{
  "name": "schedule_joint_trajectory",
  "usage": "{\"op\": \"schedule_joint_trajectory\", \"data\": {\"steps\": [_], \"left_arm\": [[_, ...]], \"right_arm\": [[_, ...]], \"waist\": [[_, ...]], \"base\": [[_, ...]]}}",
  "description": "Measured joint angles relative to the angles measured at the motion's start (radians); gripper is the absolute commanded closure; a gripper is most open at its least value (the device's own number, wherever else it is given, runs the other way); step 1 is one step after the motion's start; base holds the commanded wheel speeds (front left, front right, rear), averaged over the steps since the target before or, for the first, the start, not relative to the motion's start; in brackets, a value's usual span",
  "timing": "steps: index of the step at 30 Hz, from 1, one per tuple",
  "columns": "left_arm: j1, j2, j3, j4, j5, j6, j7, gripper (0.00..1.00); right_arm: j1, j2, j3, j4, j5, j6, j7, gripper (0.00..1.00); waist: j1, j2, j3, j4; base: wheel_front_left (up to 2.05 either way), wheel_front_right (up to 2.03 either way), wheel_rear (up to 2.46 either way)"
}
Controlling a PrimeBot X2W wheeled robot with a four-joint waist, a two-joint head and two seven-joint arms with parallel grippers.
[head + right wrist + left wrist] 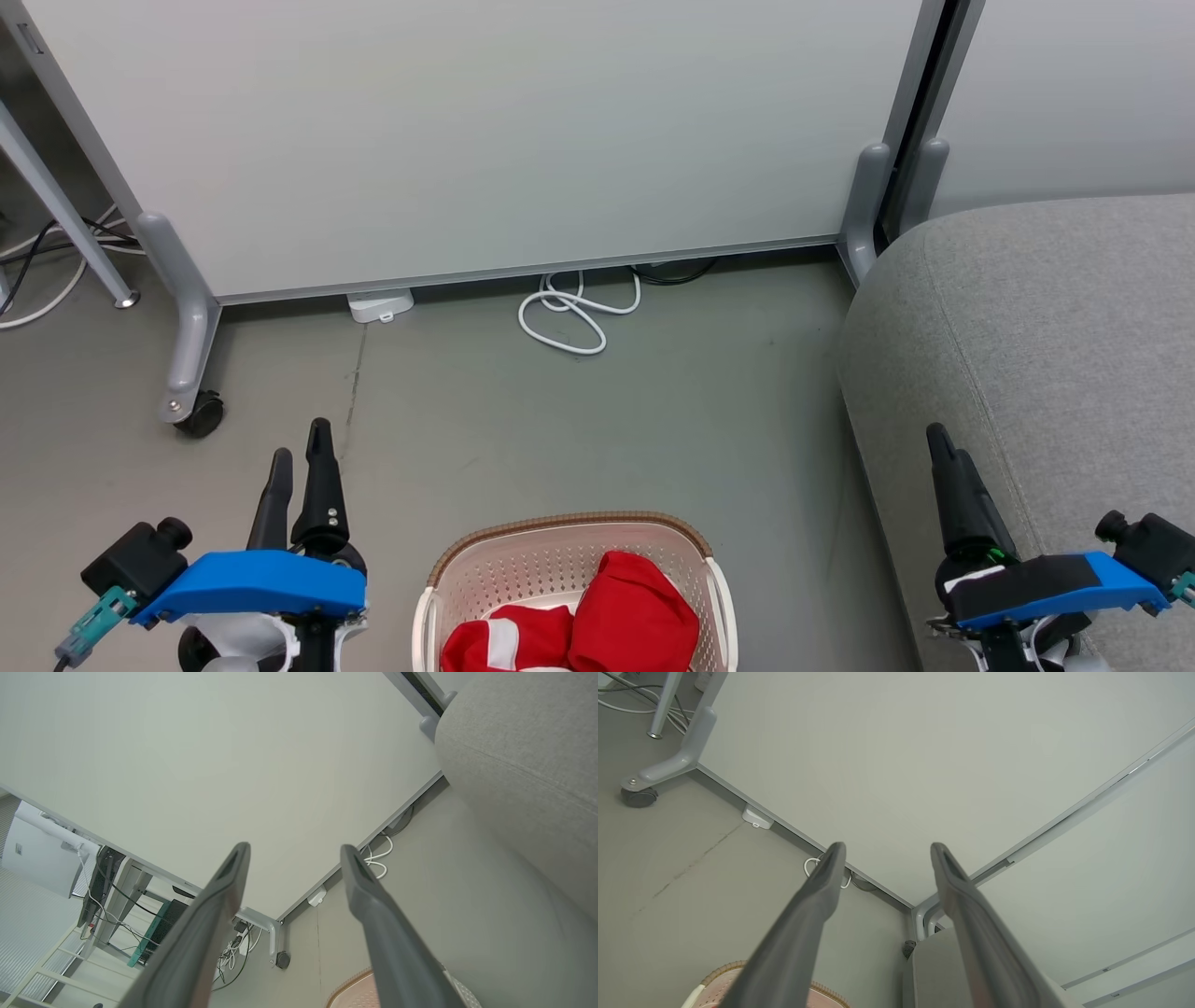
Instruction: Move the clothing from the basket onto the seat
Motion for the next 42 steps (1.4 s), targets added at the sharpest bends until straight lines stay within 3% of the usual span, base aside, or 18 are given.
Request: {"op": "schedule_joint_trajectory", "data": {"steps": [42], "left_arm": [[-0.035, 0.034, -0.126, 0.035, 0.491, 0.043, -0.119, 0.0]], "right_arm": [[-0.002, -0.003, 0.086, 0.01, -0.484, 0.001, -0.119, 0.0]], "waist": [[0.0, 0.0, -0.002, 0.021]], "base": [[0.0, 0.0, 0.0]]}}
